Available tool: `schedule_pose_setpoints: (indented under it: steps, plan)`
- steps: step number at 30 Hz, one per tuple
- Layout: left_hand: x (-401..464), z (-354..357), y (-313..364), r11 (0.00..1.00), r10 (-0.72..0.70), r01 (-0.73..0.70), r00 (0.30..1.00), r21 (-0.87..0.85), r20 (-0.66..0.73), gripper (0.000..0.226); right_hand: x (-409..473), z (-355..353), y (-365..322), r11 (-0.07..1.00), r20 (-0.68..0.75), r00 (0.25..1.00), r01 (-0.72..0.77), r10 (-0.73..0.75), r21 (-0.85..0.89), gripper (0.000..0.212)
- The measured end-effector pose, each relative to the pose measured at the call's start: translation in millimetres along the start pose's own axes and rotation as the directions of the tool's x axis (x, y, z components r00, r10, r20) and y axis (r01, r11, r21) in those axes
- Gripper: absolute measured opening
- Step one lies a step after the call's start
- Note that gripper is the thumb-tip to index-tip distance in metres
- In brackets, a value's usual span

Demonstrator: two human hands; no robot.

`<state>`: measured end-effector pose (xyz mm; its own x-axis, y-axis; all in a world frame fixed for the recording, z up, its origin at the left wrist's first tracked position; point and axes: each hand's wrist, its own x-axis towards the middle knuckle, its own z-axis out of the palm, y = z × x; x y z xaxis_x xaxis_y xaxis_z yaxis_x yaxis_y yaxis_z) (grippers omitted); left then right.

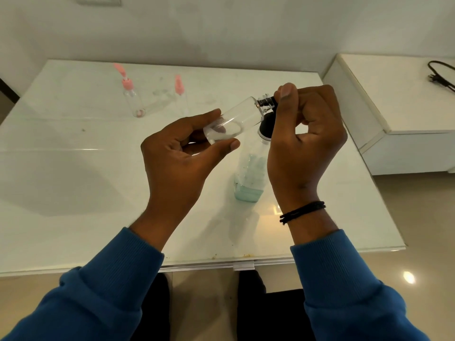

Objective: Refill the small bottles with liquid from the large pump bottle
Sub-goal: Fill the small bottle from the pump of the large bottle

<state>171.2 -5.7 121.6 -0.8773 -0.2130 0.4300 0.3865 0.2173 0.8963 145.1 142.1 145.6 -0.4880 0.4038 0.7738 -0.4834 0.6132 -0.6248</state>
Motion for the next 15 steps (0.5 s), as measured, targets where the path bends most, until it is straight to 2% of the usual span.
schedule_pose_setpoints:
  steps: [8,15]
  plan:
    - [0.9,0.5,1.2,0.999,-0.006,0.007,1.0,-0.033,0.008,0.046,6.9,-1.8,-2.1,0.999,-0.012,0.999,0.043,-0.043,-0.011,0.029]
    - [0.3,-0.9,0.1,1.0,-0.01,0.01,1.0,-0.013,0.006,0.047,0.1,-1.1,1.3,1.0,0.001,1.0,0.011,-0.011,0.006,0.027]
